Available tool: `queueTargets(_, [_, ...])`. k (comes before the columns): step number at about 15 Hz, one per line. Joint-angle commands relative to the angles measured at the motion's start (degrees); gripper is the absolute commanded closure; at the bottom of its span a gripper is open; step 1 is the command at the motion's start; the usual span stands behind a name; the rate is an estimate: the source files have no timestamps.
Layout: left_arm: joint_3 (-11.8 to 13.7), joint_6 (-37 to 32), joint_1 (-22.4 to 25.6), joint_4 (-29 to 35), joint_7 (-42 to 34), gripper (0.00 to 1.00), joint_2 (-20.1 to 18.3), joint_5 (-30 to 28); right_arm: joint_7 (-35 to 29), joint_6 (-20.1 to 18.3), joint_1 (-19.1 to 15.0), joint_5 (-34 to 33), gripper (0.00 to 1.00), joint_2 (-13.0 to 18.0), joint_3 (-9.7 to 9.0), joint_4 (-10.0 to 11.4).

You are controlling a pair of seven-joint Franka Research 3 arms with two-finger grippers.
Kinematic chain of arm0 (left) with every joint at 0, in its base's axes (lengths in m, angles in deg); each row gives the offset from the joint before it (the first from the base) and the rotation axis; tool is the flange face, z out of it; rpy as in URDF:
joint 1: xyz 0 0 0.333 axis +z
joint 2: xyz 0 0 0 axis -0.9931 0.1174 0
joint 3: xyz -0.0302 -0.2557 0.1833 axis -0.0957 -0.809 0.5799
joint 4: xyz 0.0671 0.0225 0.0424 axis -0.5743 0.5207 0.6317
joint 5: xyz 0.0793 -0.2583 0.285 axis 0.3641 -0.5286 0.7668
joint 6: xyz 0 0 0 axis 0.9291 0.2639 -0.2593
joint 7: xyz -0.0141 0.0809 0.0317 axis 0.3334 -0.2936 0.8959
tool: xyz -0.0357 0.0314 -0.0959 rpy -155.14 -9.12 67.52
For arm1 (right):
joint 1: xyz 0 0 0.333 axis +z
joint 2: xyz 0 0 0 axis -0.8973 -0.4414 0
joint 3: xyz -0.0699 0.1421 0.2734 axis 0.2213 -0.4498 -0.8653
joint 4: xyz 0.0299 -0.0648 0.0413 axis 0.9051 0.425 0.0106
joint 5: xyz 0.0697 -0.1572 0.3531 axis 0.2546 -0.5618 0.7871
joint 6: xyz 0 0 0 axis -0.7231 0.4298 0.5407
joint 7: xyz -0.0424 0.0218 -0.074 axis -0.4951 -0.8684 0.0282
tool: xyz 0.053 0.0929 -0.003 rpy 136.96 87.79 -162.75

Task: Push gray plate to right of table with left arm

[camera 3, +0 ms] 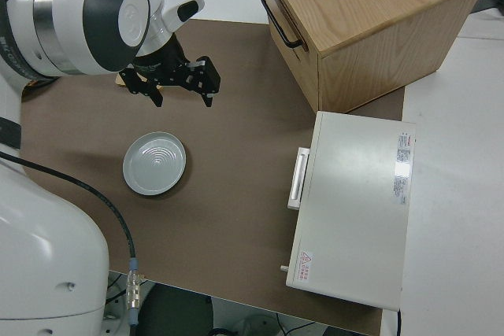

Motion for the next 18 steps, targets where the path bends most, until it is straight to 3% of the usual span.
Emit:
queueTargets(1, [-0.3, -8.7, 4.3, -7.2, -3.5, 0.00, -1.2, -2.9, -0.8, -0.9, -1.1, 0.2, 0.017, 0.1, -0.92, -0.5])
queueTargets(5, [-0.2, -14.5, 6.0, -13.6, -3.8, 0.00, -1.2, -2.9, -0.7, -0.9, -1.1, 0.2, 0.017, 0.1, -0.92, -0.5])
queueTargets(10, [-0.2, -16.3, 6.5, -17.5, -6.0, 0.00, -1.2, -3.0, -0.7, -0.9, -1.1, 0.2, 0.017, 0.1, -0.92, -0.5])
queueTargets(18, [0.1, -16.8, 6.7, -18.1, -6.2, 0.00, -1.3, -2.9, -0.7, -0.9, -1.1, 0.2, 0.017, 0.1, -0.92, -0.5])
